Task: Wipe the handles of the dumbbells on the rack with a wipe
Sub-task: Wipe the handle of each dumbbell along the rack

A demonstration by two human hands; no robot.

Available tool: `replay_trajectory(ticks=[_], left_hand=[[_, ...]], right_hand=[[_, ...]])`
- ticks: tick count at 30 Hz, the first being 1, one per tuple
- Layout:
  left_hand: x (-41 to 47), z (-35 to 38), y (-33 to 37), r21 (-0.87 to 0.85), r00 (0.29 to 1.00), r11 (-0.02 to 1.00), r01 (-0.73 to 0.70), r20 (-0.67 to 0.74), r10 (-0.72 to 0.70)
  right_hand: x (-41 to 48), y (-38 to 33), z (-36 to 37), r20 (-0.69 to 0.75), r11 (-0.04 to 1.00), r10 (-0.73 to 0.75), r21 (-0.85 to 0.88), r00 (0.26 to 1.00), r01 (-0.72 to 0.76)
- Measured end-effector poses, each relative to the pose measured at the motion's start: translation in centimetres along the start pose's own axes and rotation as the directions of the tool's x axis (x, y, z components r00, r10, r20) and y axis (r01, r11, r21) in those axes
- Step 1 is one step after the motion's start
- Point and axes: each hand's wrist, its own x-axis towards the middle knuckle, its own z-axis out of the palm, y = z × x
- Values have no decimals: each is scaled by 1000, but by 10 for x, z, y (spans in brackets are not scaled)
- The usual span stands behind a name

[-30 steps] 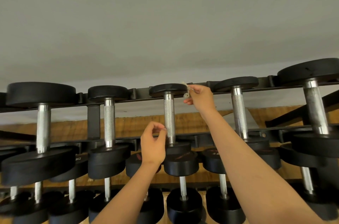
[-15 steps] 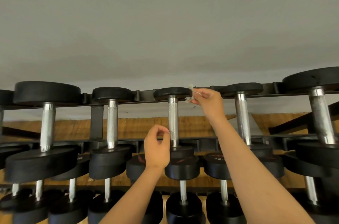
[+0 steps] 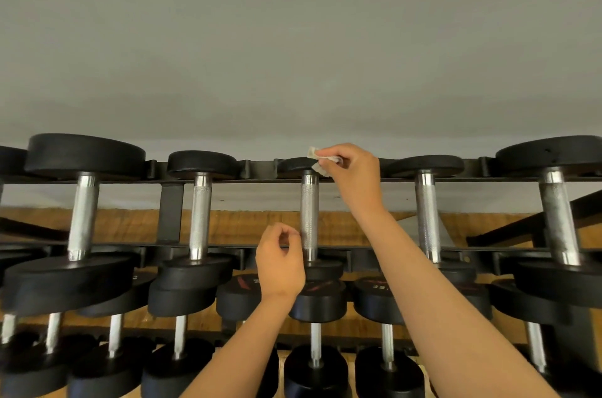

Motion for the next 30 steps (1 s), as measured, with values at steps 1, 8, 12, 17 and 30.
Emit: replay_trajectory(ticks=[1,8,12,17,30], left_hand=[[0,0,0,2,1000,1000,-1,1,1],[0,0,-2,10,1000,1000,5,-3,-5],[-2,4,0,-2,999,999,34,-19,-34],[-4,5,2,11,999,999,30,-27,-30],[-5,4,2,11,1000,1000,-2,-26,2]], right_hand=[[1,-2,3,24,999,-31,-35,999,32],[12,-19,22,168,957,-189,-191,968,220],[8,-9,2,134,975,-130,-162,983,151],[-5,2,-12,11,998,-38,-58,999,38],[-52,35,18,18,956,275,103,961,-275]])
